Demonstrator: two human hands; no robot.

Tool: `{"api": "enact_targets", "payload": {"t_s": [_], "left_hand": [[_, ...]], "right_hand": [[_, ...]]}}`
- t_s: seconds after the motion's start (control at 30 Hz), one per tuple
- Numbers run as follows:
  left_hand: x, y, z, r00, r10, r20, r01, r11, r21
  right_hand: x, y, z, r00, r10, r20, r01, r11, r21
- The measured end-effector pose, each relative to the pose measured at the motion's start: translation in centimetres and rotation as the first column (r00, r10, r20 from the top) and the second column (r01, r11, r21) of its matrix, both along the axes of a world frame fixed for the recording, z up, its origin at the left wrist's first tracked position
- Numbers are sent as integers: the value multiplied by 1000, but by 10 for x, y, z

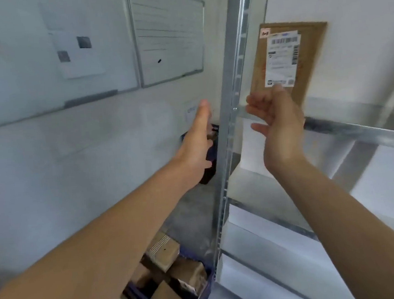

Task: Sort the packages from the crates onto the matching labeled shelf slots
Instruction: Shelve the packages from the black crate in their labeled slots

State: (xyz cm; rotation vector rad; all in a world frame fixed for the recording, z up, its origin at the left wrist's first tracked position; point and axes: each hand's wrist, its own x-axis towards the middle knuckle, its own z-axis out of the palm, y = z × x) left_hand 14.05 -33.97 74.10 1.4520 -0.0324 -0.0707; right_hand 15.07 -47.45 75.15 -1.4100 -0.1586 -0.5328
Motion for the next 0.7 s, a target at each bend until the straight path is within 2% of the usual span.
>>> {"api": "enact_targets", "payload": {"t_s": [0.2, 0.37, 0.7], "left_hand": [[-6, 102, -52, 964, 253, -83, -254, 967, 4], [-12, 161, -98, 888, 419, -189, -422, 906, 26], [-13, 224, -175, 645, 655, -393, -698, 715, 46]], "right_hand": [[16, 101, -45, 962, 237, -137, -243, 969, -30], [42, 161, -92, 880, 410, -238, -427, 904, -20], [100, 241, -162, 645, 633, -428, -694, 720, 19]]}}
